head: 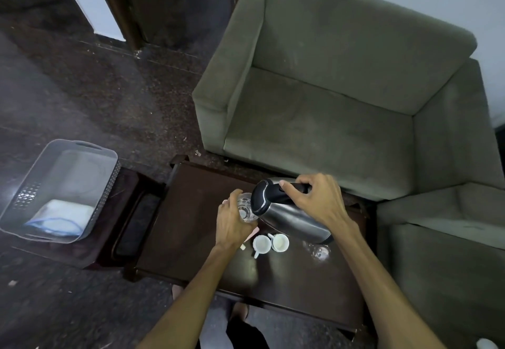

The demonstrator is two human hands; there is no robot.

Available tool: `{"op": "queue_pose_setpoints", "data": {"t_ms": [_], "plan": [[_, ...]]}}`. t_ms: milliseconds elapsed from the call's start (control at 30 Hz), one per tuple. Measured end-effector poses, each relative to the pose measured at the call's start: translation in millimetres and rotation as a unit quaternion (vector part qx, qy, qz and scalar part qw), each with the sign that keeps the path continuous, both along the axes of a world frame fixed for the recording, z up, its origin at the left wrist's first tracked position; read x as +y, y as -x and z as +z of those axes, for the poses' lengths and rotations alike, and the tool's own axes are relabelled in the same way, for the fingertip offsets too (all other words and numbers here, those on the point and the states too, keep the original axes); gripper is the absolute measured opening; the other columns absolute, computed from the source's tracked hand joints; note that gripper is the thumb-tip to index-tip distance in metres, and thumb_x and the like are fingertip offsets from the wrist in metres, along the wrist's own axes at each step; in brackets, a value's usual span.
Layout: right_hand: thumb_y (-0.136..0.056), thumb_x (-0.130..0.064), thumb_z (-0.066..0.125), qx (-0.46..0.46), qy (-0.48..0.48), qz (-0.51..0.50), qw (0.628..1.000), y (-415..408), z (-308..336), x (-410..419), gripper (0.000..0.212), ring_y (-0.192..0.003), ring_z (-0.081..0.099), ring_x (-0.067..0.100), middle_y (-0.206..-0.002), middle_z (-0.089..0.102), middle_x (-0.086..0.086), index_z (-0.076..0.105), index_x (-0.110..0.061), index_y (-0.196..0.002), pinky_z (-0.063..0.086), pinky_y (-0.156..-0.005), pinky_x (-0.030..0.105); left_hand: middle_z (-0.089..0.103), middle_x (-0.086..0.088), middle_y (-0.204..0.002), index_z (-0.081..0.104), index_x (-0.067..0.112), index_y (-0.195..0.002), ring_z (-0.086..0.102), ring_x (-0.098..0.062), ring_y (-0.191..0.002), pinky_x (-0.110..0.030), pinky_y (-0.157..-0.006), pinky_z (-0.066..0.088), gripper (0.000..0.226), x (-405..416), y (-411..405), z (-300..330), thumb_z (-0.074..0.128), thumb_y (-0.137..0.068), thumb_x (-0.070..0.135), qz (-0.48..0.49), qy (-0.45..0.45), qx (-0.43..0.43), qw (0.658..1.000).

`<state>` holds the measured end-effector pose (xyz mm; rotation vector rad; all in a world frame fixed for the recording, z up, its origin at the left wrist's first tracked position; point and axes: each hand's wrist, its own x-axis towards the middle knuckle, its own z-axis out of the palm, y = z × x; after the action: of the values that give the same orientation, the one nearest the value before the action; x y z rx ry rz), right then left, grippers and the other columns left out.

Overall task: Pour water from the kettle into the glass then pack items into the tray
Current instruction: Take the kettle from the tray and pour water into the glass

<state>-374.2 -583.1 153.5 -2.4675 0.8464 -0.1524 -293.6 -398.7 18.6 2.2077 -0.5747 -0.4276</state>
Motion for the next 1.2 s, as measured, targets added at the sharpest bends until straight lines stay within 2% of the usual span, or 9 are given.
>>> {"op": "queue_pose_setpoints", "data": {"t_ms": [67, 167, 300, 467, 667, 833, 933, 1067, 1200], "plan": [[-0.081, -0.064, 0.062, 0.007, 0.006, 0.002, 1.000, 1.6, -1.7, -3.3, 0.054, -0.048, 0.052, 0.029, -0.045, 0.055, 0.006, 0.064, -0.014, -0.059, 0.042, -0.049, 0.033, 0.072, 0.001, -0.098, 0.045, 0.017, -0.127, 0.066, -0.033, -0.085, -0.044, -0.078, 0.054, 0.071, -2.4, 1.8, -5.4, 0.078, -0.065, 0.030, -0.002, -0.005, 0.001, 1.000], [-0.082, -0.063, 0.062, 0.006, 0.009, 0.010, 1.000, 3.8, -6.6, -7.5, 0.054, -0.044, 0.044, 0.026, -0.045, 0.053, 0.008, 0.065, -0.013, -0.060, 0.037, -0.047, 0.031, 0.071, 0.003, -0.099, 0.043, 0.022, -0.128, 0.065, -0.031, -0.089, -0.043, -0.077, 0.055, 0.073, -5.0, 3.0, -13.9, 0.076, -0.065, 0.036, 0.009, -0.010, 0.014, 1.000], [-0.081, -0.063, 0.061, 0.014, 0.019, 0.008, 1.000, 2.4, -14.3, -10.4, 0.056, -0.044, 0.034, 0.015, -0.046, 0.051, 0.010, 0.065, -0.011, -0.062, 0.039, -0.047, 0.033, 0.072, 0.002, -0.097, 0.044, 0.019, -0.129, 0.065, -0.032, -0.085, -0.042, -0.081, 0.054, 0.073, -11.0, 4.8, -24.4, 0.077, -0.065, 0.035, 0.006, 0.000, -0.002, 1.000], [-0.081, -0.065, 0.060, 0.028, 0.044, 0.004, 0.999, 1.0, -20.7, -13.8, 0.058, -0.047, 0.046, 0.028, -0.045, 0.049, 0.010, 0.066, -0.010, -0.064, 0.042, -0.049, 0.033, 0.070, 0.002, -0.094, 0.042, 0.019, -0.128, 0.067, -0.032, -0.083, -0.046, -0.078, 0.055, 0.074, -20.3, 3.7, -40.2, 0.078, -0.064, 0.035, 0.001, -0.012, -0.015, 1.000], [-0.082, -0.061, 0.064, 0.036, 0.059, 0.006, 0.998, 4.3, -33.5, -22.8, 0.054, -0.048, 0.048, 0.028, -0.045, 0.050, 0.009, 0.063, -0.011, -0.060, 0.032, -0.050, 0.030, 0.071, -0.002, -0.096, 0.045, 0.015, -0.127, 0.067, -0.031, -0.085, -0.043, -0.073, 0.055, 0.073, -32.9, 6.2, -58.5, 0.083, -0.065, 0.028, -0.006, -0.008, -0.028, 1.000], [-0.081, -0.065, 0.059, 0.041, 0.064, 0.005, 0.997, 9.3, -47.8, -30.0, 0.058, -0.048, 0.045, 0.027, -0.044, 0.046, 0.006, 0.060, -0.011, -0.059, 0.033, -0.052, 0.031, 0.070, 0.001, -0.093, 0.048, 0.016, -0.122, 0.065, -0.026, -0.083, -0.036, -0.070, 0.050, 0.066, -45.1, 9.9, -77.1, 0.081, -0.066, 0.024, -0.013, 0.005, -0.025, 1.000], [-0.082, -0.066, 0.059, 0.044, 0.063, 0.004, 0.997, 14.2, -59.1, -37.7, 0.058, -0.047, 0.043, 0.023, -0.045, 0.047, 0.006, 0.059, -0.012, -0.059, 0.029, -0.052, 0.030, 0.070, 0.000, -0.094, 0.047, 0.016, -0.125, 0.067, -0.026, -0.083, -0.043, -0.072, 0.055, 0.068, -51.5, 13.4, -91.8, 0.080, -0.066, 0.025, -0.028, 0.018, -0.016, 0.999], [-0.080, -0.068, 0.056, 0.047, 0.057, 0.001, 0.997, 23.0, -72.9, -44.4, 0.060, -0.051, 0.049, 0.031, -0.046, 0.050, 0.010, 0.058, -0.011, -0.059, 0.036, -0.052, 0.032, 0.070, -0.001, -0.094, 0.042, 0.019, -0.125, 0.068, -0.029, -0.084, -0.046, -0.071, 0.056, 0.073, -58.2, 21.0, -103.2, 0.080, -0.064, 0.018, -0.029, 0.021, -0.011, 0.999], [-0.082, -0.063, 0.062, 0.053, 0.051, -0.016, 0.997, 31.3, -84.7, -47.1, 0.058, -0.052, 0.051, 0.028, -0.046, 0.051, 0.008, 0.060, -0.011, -0.060, 0.043, -0.054, 0.032, 0.071, -0.001, -0.093, 0.043, 0.018, -0.123, 0.068, -0.030, -0.082, -0.046, -0.071, 0.054, 0.071, -61.5, 24.9, -115.6, 0.082, -0.065, 0.020, -0.035, 0.020, -0.020, 0.999]]}}
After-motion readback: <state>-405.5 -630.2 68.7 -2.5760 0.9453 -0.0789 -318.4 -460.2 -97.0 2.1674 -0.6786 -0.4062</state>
